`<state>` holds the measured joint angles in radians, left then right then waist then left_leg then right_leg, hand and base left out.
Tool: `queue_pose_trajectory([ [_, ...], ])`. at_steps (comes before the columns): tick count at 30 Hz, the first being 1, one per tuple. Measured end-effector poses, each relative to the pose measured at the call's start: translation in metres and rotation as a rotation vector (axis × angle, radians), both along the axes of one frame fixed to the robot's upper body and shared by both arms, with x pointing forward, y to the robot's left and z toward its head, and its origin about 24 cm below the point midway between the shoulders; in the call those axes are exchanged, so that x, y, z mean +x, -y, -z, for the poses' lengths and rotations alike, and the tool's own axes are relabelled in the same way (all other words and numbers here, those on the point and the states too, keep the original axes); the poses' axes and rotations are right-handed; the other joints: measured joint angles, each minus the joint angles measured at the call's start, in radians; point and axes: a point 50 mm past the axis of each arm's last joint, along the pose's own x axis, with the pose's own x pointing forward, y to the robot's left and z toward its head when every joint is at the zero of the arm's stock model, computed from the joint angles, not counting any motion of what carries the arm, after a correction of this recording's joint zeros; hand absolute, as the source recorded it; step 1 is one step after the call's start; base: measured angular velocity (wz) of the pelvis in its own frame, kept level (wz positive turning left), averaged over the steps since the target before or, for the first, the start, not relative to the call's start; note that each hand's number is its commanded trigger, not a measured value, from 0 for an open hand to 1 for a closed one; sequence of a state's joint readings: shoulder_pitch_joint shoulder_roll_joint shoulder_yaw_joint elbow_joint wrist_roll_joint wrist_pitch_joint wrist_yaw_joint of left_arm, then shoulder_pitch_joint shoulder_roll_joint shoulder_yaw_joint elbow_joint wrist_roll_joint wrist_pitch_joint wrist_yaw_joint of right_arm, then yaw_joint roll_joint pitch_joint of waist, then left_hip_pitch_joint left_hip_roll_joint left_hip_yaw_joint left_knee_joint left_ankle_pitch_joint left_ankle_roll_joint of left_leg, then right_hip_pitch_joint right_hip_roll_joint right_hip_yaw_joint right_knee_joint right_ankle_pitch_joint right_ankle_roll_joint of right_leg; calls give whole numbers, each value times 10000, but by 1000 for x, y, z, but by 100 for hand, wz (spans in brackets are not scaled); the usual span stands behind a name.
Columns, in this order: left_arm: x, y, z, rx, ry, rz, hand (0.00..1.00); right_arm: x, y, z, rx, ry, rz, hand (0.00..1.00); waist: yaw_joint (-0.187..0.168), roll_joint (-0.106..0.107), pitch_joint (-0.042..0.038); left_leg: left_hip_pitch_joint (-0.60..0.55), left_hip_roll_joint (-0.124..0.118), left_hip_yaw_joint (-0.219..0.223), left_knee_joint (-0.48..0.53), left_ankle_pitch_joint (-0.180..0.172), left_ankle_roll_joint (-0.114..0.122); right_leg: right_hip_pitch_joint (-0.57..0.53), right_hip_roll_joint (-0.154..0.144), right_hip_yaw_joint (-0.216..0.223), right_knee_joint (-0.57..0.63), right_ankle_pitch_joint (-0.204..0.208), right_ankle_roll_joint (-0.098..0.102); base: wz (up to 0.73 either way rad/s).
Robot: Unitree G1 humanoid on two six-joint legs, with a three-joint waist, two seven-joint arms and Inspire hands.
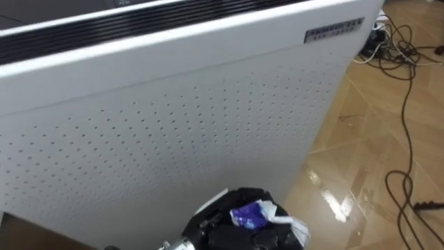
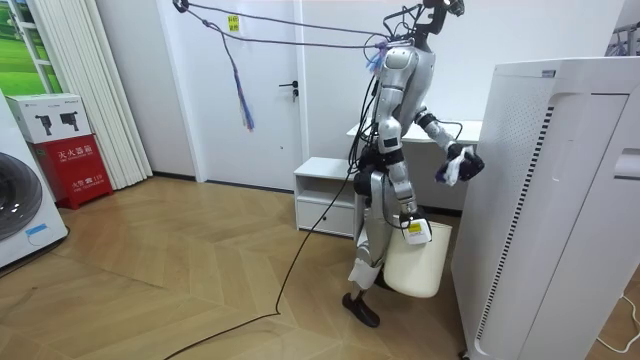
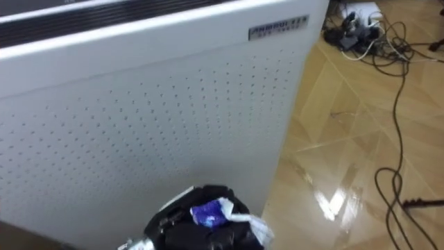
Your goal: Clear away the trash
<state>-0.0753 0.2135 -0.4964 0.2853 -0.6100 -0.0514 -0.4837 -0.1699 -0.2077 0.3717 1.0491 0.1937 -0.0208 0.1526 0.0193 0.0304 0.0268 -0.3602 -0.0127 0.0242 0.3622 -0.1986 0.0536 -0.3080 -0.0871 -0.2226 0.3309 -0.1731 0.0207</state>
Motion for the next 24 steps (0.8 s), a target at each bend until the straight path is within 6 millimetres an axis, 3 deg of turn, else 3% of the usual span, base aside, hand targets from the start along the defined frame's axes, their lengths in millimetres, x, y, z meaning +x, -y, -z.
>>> queue_pose_trajectory([
  [13,-7,-18,39,2366,-849,28,100,29,-6,-13,115,678,205,100,146,-188,153,-897,2,32,195,107,-10,-963,-35,-16,328,0,-95,0],
  [24,-12,-32,59,3972,-1164,-46,100,30,-5,-14,255,775,455,100,161,-248,189,-1271,-2,0,351,116,-3,-1262,-165,-157,571,-35,-153,3],
])
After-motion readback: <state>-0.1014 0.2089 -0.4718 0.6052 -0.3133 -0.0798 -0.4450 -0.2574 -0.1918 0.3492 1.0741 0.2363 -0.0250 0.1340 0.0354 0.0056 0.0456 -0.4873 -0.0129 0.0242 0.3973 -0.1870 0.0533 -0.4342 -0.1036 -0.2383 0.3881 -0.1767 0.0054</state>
